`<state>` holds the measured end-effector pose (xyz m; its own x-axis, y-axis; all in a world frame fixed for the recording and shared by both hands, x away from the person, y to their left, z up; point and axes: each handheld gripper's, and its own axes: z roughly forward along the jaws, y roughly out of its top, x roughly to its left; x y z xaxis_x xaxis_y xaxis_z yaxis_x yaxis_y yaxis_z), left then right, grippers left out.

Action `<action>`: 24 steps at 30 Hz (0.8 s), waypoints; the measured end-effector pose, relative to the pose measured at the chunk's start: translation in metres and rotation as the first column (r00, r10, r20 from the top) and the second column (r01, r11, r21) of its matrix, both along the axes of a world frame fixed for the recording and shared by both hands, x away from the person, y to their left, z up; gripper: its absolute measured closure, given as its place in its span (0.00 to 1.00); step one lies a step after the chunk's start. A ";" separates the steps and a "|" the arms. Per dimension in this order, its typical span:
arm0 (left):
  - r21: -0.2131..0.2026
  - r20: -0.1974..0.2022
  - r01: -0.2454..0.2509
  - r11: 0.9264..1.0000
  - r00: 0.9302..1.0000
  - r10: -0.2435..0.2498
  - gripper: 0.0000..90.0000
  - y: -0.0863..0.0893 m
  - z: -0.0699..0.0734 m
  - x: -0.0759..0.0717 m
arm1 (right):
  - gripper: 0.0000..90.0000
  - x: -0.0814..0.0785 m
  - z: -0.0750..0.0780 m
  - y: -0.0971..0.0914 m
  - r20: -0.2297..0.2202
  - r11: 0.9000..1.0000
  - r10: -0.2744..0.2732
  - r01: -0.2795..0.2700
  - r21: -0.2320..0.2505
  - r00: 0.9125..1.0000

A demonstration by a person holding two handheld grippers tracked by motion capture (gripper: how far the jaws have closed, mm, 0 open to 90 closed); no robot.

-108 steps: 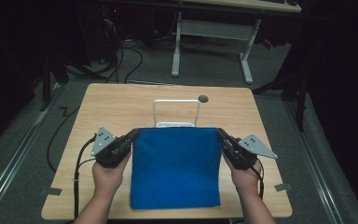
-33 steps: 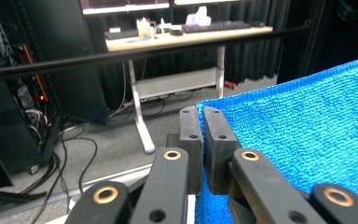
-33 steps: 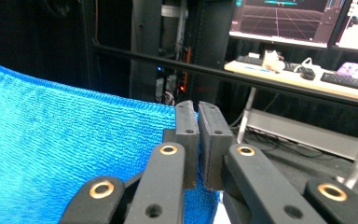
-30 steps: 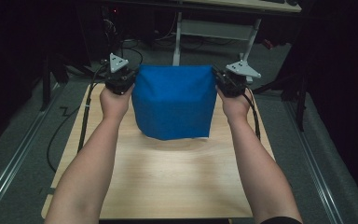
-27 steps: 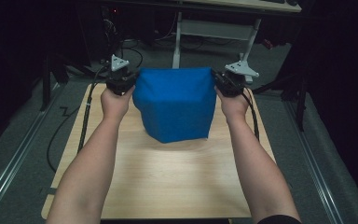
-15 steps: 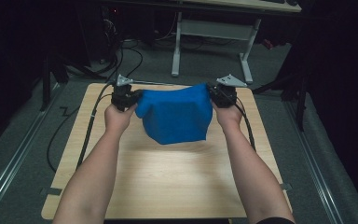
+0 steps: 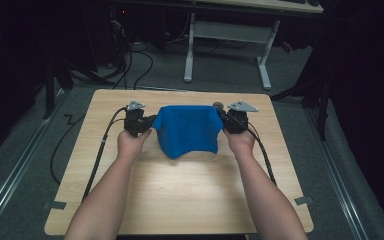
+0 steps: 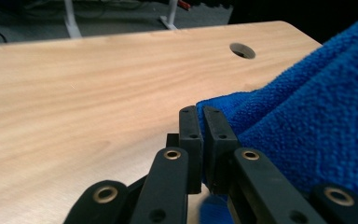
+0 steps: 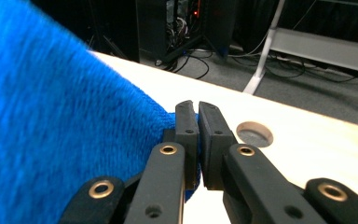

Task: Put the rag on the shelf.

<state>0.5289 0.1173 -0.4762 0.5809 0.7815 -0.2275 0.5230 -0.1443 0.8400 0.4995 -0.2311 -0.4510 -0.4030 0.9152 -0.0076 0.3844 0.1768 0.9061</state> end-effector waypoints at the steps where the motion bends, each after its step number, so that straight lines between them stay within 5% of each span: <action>1: 0.001 -0.015 0.009 1.000 1.000 -0.009 0.97 -0.002 -0.004 -0.001 | 0.98 -0.001 -0.002 0.001 -0.001 1.000 0.003 -0.003 0.002 1.000; 24: -0.033 -0.090 0.007 0.999 0.996 -0.010 0.91 -0.009 -0.036 -0.004 | 0.97 -0.007 -0.041 -0.005 -0.076 1.000 -0.005 0.005 0.002 0.997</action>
